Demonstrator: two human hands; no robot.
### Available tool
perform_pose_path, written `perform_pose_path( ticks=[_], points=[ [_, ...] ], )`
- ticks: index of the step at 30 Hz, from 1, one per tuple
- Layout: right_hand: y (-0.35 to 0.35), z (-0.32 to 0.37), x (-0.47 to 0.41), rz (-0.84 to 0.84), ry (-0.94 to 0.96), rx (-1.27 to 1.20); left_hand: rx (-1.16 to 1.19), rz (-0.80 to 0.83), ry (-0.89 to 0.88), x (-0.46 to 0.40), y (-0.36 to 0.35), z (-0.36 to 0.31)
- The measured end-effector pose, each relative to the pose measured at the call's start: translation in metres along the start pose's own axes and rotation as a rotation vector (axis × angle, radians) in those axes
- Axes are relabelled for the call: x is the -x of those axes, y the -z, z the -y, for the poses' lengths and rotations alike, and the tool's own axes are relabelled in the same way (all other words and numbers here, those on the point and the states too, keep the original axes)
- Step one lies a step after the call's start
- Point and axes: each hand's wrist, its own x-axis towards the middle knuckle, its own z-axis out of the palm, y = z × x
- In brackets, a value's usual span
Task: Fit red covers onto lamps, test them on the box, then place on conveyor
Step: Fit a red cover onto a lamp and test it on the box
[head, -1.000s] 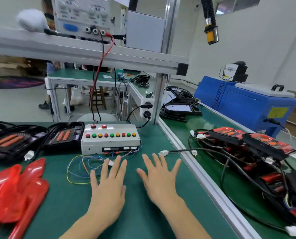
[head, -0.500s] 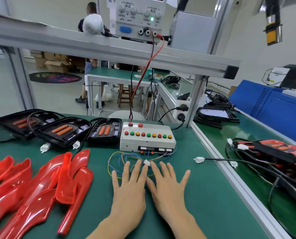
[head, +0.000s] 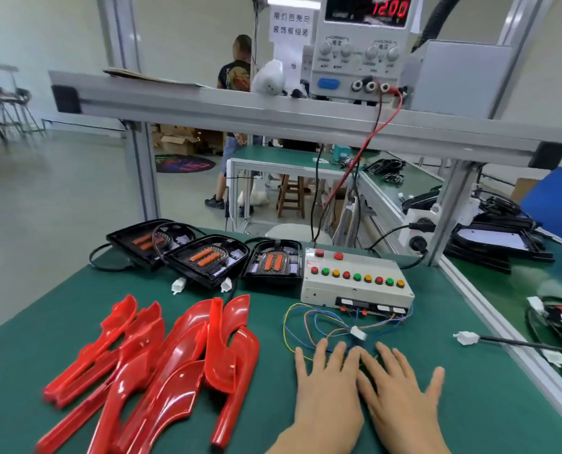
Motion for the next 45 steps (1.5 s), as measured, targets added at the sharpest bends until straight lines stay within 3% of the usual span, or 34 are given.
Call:
perform_pose_path(
  ticks=[3,7,10,15,22,28,37,45],
  points=[
    [0.002,0.002,0.0,0.006,-0.022,-0.004,0.012,0.013,-0.013,0.001,0.006,0.003],
    [0.004,0.004,-0.003,-0.009,-0.045,-0.003,0.005,-0.107,-0.071,0.01,0.028,0.004],
    [0.004,0.003,-0.008,0.042,-0.036,-0.032,-0.066,-0.333,-0.061,0.009,0.036,0.006],
    [0.005,0.006,0.0,-0.058,-0.05,-0.02,0.156,-0.451,-0.056,-0.006,0.066,0.019],
    [0.003,0.001,-0.005,-0.041,-0.049,-0.068,0.061,-0.42,0.214,-0.047,0.113,0.057],
    [0.0,-0.002,-0.01,-0.028,-0.046,-0.071,-0.127,-0.362,0.431,-0.074,0.147,0.131],
    [-0.009,-0.001,-0.011,-0.075,-0.045,-0.015,-0.013,-0.468,0.778,-0.066,0.169,0.255],
    [-0.013,0.002,-0.017,-0.076,-0.077,0.031,0.095,-0.424,0.896,-0.071,0.176,0.308]
  ],
)
